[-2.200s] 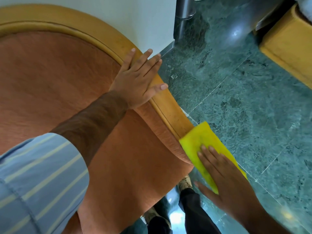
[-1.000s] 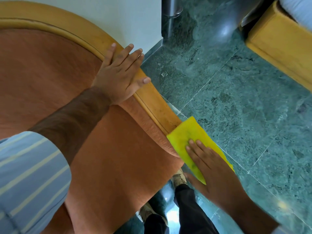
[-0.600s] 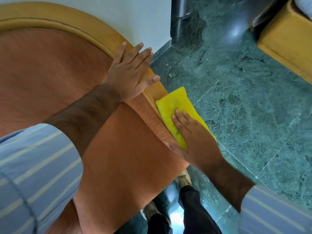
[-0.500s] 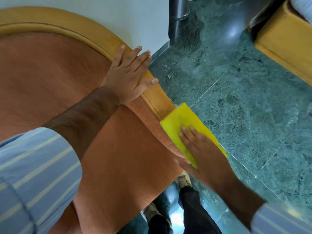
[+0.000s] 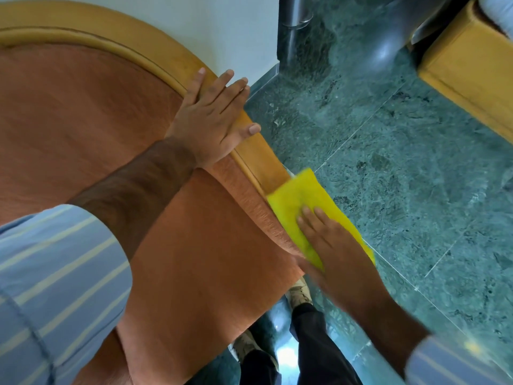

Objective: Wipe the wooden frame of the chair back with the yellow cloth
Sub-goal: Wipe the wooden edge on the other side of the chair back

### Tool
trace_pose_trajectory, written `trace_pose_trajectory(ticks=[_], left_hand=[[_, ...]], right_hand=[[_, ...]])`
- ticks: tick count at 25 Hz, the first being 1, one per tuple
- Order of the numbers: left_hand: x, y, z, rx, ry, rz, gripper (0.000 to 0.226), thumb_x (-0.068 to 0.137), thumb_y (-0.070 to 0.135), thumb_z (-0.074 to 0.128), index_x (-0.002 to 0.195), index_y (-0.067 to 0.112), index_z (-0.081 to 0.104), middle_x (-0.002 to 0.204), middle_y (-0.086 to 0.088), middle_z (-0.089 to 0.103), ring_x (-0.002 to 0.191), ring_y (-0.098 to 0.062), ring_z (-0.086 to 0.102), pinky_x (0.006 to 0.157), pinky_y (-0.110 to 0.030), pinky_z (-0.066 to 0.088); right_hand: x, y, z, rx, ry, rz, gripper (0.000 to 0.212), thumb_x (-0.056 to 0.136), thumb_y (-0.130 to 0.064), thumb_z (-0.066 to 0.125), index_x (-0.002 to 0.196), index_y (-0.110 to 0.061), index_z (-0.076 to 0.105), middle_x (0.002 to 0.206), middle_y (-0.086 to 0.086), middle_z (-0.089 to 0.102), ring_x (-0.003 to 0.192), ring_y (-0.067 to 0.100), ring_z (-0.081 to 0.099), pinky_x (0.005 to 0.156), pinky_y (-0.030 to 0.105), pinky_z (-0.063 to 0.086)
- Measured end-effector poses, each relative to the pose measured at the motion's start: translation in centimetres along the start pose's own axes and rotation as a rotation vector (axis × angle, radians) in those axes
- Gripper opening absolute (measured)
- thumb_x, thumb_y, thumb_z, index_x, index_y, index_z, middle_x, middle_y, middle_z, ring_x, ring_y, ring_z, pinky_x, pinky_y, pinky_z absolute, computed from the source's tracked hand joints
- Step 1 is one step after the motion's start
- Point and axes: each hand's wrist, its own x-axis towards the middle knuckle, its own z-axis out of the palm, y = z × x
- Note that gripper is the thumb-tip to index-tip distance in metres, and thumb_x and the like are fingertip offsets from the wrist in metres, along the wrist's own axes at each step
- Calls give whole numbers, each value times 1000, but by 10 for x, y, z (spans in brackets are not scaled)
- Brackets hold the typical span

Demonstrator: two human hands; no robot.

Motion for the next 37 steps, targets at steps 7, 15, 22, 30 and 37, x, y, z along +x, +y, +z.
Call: trace_pose_trajectory(ticks=[7, 15, 22, 30, 37], left_hand=[[2, 0, 2, -12, 7, -29, 85, 102, 66, 4, 159, 8, 30, 168, -6, 33, 159, -25, 18, 129, -59, 7], [5, 15, -14, -144, -132, -119, 93, 96, 75, 15, 155, 8, 37, 167, -7, 34, 159, -25, 17, 128, -61, 5], [-46, 106, -17, -695, 70, -551, 48, 85, 46, 77, 114, 8, 68, 113, -12, 66, 105, -29, 61, 88, -39, 50], [-67, 108, -12, -1380, 314, -1240, 24, 79, 10, 83, 90, 16, 62, 82, -8, 68, 83, -31, 74, 73, -50, 65], [-230, 23, -32, -1465, 618, -1525, 19, 91, 3, 71, 105, 15, 74, 104, -18, 76, 97, -33, 74, 90, -59, 62]], right_hand=[[34, -16, -1, -1, 11, 81, 70, 98, -53, 52, 150, -6, 52, 162, 11, 46, 151, 34, 42, 112, 56, 48], [74, -20, -1, 153, -19, 24, 75, 101, -56, 56, 160, -14, 37, 171, 4, 28, 160, 23, 23, 127, 48, 32], [72, 31, -41, 795, -261, 794, 72, 70, -70, 75, 121, -20, 74, 131, 6, 75, 110, 15, 75, 101, 35, 54], [104, 14, -74, 1043, -125, 630, 53, 62, -40, 95, 110, -27, 74, 104, -6, 82, 91, 14, 80, 77, 36, 61], [188, -121, -67, 931, -667, 302, 56, 64, -15, 92, 116, -18, 73, 109, 1, 83, 99, 16, 79, 83, 31, 66]])
